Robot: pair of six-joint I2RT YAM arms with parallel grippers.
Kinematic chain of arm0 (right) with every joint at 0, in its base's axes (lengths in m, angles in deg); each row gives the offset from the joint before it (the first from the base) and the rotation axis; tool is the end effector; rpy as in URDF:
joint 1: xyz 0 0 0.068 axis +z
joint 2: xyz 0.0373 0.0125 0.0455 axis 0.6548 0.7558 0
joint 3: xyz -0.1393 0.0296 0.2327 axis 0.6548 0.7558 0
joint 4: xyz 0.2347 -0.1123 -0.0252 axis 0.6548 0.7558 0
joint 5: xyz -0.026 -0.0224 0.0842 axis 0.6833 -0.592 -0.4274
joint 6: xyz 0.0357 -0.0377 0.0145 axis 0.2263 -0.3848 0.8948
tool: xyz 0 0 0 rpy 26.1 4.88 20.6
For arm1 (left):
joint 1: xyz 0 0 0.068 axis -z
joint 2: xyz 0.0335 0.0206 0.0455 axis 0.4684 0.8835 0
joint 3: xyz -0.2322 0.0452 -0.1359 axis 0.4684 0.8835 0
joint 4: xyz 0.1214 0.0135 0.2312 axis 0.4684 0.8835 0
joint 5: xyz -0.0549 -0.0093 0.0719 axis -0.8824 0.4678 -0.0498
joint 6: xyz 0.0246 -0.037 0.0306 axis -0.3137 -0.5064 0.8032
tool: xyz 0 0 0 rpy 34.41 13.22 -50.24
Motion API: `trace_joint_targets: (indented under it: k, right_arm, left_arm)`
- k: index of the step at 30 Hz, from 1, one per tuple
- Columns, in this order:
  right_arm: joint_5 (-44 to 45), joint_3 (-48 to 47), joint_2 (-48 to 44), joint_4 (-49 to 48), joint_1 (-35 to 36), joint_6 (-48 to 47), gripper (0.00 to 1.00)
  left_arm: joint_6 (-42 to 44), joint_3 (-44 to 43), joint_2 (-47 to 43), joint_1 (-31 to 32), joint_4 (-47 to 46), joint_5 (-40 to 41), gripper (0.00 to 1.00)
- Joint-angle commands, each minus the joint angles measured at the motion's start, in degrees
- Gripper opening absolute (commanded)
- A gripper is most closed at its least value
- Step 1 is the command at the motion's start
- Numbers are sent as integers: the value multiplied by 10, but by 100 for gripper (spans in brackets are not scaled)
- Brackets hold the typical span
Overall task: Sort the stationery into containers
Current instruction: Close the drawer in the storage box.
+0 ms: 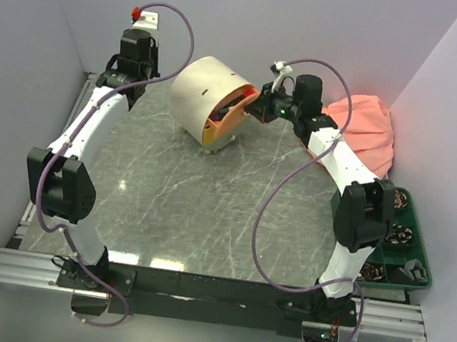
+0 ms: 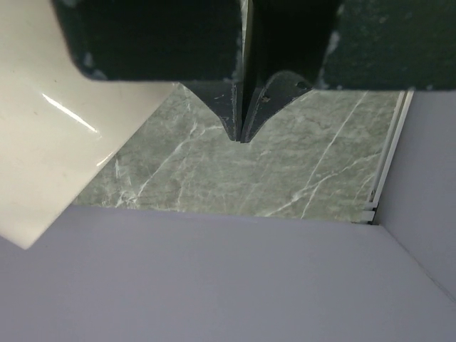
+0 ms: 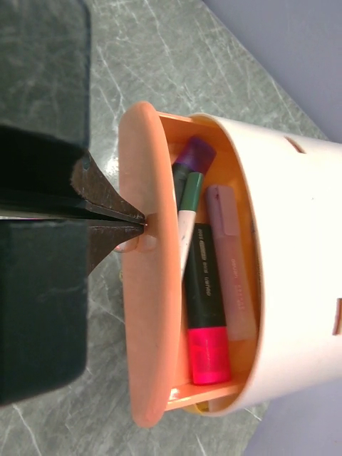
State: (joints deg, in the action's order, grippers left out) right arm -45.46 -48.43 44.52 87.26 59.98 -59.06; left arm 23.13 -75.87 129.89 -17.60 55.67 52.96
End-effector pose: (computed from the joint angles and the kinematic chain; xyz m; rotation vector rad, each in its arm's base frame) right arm 0.4119 0.1651 0.3260 -0.7062 1.7874 0.8763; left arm 0.4059 -0.0638 0.3971 -0.0998 1.8506 0.0915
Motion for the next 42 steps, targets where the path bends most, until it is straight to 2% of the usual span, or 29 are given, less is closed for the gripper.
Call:
trace_joint_targets:
  k: [1,5,6,10,18,21,25,28,30,31,32,33,35,42]
  right_arm:
    - [11,-44,15,-24,14,9,0]
    - [13,-71,40,-30,24,17,0]
    - [10,-79,47,-30,24,18,0]
    - [10,-133,85,-26,23,25,0]
    - [2,-137,88,-20,26,40,1]
    - [33,-116,38,1,12,13,0]
    - [82,-81,7,-44,-33,12,0]
    - [97,-149,62,-35,-60,18,0]
    - [112,-200,113,-35,-64,22,0]
    - [116,-214,126,-35,-64,21,0]
    - [118,-227,153,-38,-64,19,0]
    - [119,-252,166,-42,-64,18,0]
    - [126,-282,205,-43,-62,15,0]
    - [145,-402,310,-78,-62,28,0]
  left_arm:
    - [-19,10,-37,1,-7,-18,9]
    - [-20,24,-44,0,-4,-26,17]
    - [-19,27,-46,0,-2,-27,22]
    - [-17,37,-58,0,1,-23,34]
    - [-14,65,-84,0,20,-69,87]
    - [-32,95,-98,0,31,-79,94]
    - [-78,132,-100,-6,40,-97,89]
    - [-113,152,-95,-7,39,-119,83]
    - [-126,155,-87,-7,40,-126,74]
    - [-128,154,-83,-7,41,-128,66]
    - [-132,153,-80,-7,42,-131,42]
    - [-133,152,-76,-7,41,-138,25]
    - [-133,153,-71,-7,39,-154,1]
    - [-132,152,-36,-7,31,-143,1]
